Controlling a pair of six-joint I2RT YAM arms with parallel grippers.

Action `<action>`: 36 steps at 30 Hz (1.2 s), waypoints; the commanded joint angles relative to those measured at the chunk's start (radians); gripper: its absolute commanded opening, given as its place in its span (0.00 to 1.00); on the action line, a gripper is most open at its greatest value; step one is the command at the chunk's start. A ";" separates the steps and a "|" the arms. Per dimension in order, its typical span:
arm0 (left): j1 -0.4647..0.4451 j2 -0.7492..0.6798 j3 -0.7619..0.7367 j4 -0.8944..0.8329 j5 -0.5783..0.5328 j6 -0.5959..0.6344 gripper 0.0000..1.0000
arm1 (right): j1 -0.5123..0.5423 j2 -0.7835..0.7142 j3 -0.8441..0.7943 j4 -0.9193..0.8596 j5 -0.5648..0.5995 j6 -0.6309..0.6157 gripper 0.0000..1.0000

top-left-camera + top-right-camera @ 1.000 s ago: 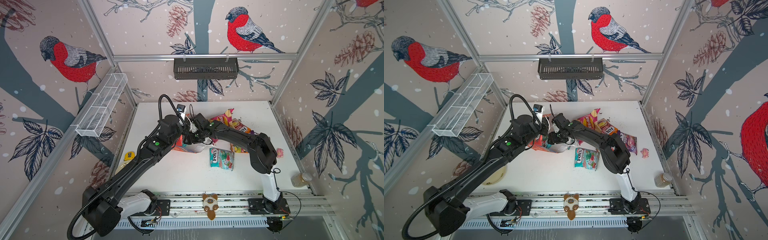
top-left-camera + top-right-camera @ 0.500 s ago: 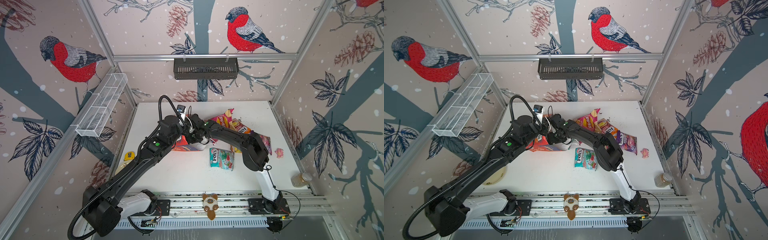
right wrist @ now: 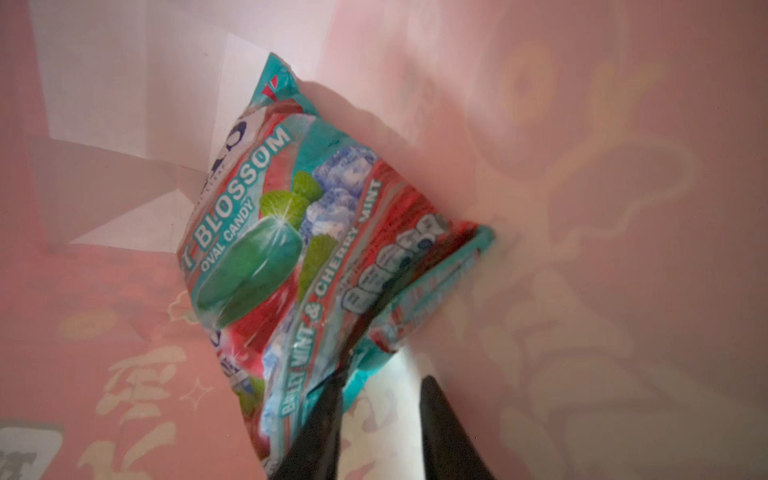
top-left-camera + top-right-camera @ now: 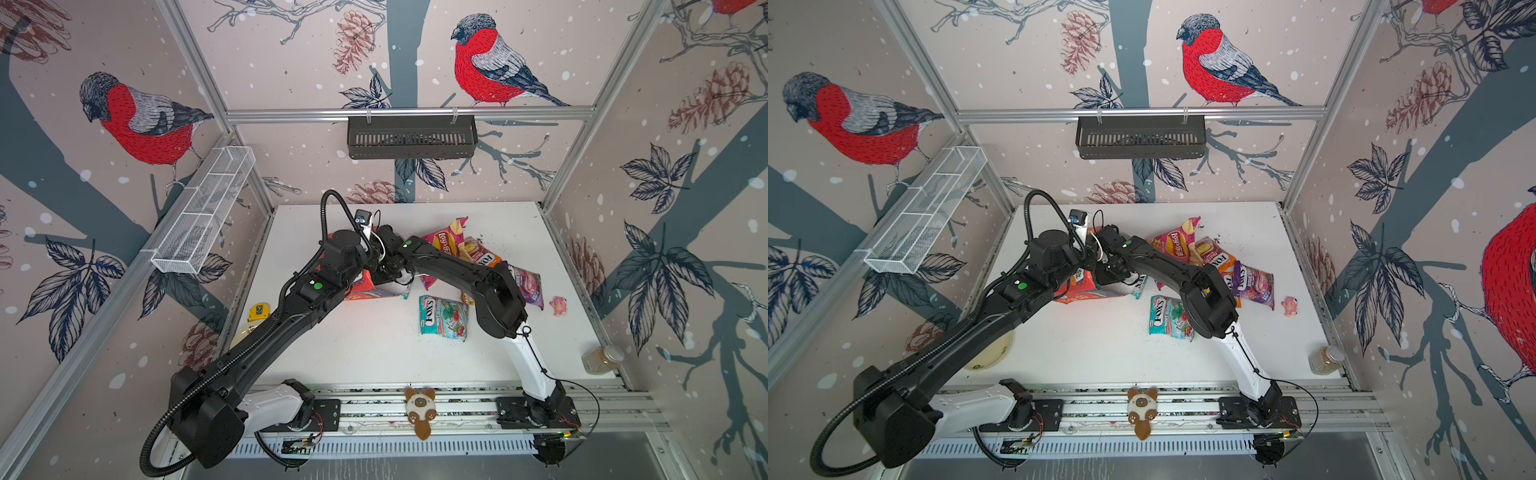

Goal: Take the snacks out of the paper bag
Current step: 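Reach the open right gripper deeper toward the last teal Mint Blossom packet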

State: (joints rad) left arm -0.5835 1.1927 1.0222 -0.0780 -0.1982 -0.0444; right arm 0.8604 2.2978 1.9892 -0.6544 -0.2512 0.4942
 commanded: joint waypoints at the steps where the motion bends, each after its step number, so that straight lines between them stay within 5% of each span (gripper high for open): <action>1: -0.003 0.000 0.006 0.090 0.088 -0.004 0.00 | 0.009 -0.012 -0.012 0.006 0.010 -0.011 0.23; 9: -0.001 -0.016 0.008 0.063 0.021 0.012 0.00 | 0.007 -0.101 -0.105 0.080 0.011 -0.016 0.02; 25: 0.006 -0.036 -0.019 0.074 -0.013 0.000 0.00 | -0.001 -0.247 -0.222 0.181 0.000 -0.045 0.00; 26: 0.006 -0.038 -0.019 0.077 -0.013 0.000 0.00 | -0.001 -0.245 -0.220 0.175 0.006 -0.044 0.03; 28: 0.006 -0.042 -0.038 0.078 -0.011 -0.002 0.00 | -0.003 -0.234 -0.210 0.143 0.021 -0.030 0.24; 36: 0.005 -0.039 -0.042 0.087 0.000 -0.008 0.00 | -0.004 -0.176 -0.200 0.088 0.018 0.015 0.51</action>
State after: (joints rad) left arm -0.5789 1.1557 0.9833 -0.0467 -0.2077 -0.0463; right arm 0.8570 2.1090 1.7782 -0.5388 -0.2356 0.4793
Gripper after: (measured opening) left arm 0.053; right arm 0.515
